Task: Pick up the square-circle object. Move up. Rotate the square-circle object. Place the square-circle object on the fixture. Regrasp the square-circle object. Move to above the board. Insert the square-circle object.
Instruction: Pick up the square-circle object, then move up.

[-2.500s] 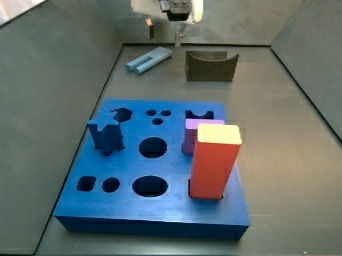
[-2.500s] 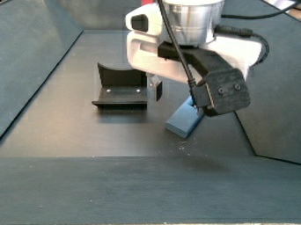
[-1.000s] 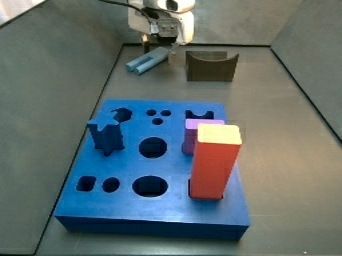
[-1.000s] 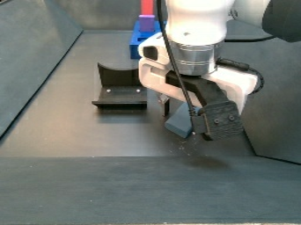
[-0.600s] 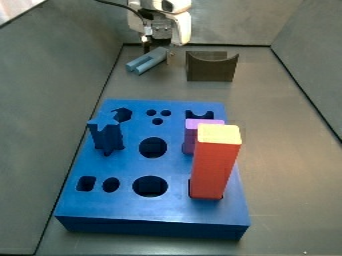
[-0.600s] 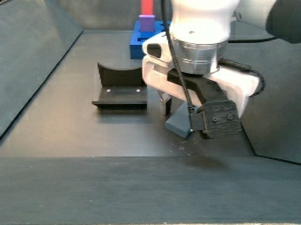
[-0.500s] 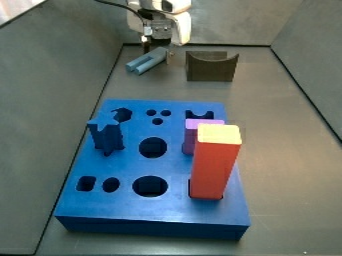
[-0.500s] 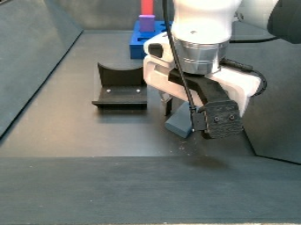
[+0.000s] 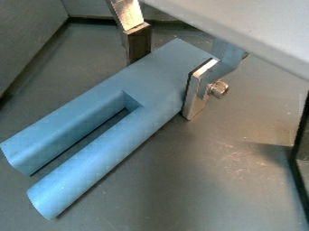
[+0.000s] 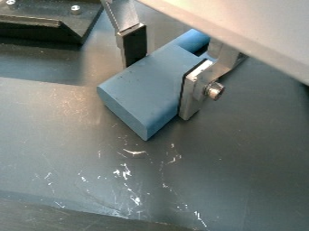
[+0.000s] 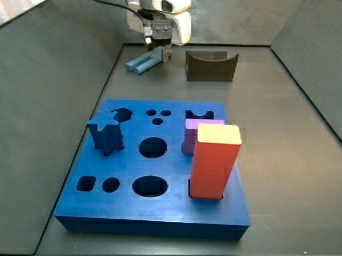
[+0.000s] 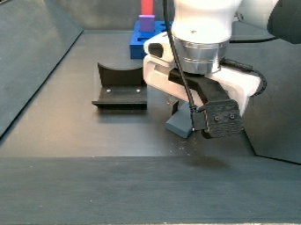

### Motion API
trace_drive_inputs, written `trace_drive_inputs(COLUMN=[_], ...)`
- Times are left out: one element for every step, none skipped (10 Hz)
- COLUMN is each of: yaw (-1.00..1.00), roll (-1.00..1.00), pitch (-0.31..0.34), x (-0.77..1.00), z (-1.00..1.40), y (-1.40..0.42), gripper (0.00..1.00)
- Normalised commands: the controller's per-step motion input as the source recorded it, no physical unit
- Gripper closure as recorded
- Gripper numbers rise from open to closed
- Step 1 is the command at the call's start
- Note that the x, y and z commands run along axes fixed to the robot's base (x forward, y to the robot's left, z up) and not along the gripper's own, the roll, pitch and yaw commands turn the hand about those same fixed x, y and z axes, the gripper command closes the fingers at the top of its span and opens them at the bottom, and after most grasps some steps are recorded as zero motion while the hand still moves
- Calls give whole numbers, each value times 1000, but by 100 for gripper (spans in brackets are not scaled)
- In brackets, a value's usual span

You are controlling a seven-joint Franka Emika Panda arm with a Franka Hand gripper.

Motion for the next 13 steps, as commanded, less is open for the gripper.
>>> trace_drive_inputs(yaw=[0,0,0,0,0,0,0,0,0,31,26,16,3], roll=[0,0,0,0,0,0,0,0,0,1,27,51,75], pitch=[0,0,0,0,0,0,0,0,0,-9,3,26,73], x=[0,0,0,0,0,0,0,0,0,22,-2,-12,-13], z=[0,0,0,0,0,0,0,0,833,813,714,593,426], y=[0,0,0,0,0,0,0,0,0,-50,-40,-27,-13], gripper=[100,100,100,100,100,100,100,100,100,100,100,100,100])
